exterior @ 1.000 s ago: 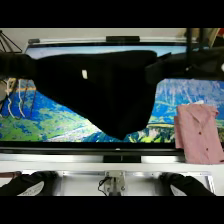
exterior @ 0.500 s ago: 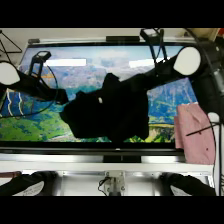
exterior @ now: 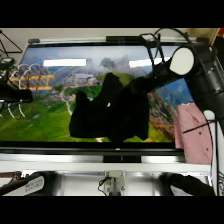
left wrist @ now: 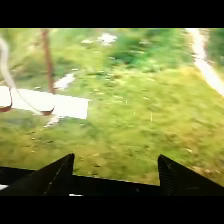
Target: Fold the shirts.
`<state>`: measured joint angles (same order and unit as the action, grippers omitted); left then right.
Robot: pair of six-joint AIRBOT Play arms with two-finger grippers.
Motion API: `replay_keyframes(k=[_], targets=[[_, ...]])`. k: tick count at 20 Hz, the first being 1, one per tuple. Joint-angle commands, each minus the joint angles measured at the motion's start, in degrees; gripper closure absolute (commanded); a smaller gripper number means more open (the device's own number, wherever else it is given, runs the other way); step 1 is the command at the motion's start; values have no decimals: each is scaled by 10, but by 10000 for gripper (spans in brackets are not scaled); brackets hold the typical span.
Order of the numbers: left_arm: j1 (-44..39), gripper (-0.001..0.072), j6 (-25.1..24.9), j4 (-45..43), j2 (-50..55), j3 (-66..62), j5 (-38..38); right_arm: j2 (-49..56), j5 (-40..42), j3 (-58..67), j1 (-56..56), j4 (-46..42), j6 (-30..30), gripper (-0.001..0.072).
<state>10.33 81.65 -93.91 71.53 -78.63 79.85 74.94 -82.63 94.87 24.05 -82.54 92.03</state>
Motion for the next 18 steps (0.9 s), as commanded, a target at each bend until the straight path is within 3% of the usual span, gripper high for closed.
replay_keyframes(k=[1, 9, 18], targets=[[106, 96, -46, 53, 38, 8, -60, 0, -7, 0, 1, 0, 25, 626], [152, 97, -66, 65, 152, 7, -99, 0, -31, 0, 1, -1, 54, 626], [152, 103, -75, 63, 198, 8, -127, 0, -31, 0, 0, -6, 54, 626]])
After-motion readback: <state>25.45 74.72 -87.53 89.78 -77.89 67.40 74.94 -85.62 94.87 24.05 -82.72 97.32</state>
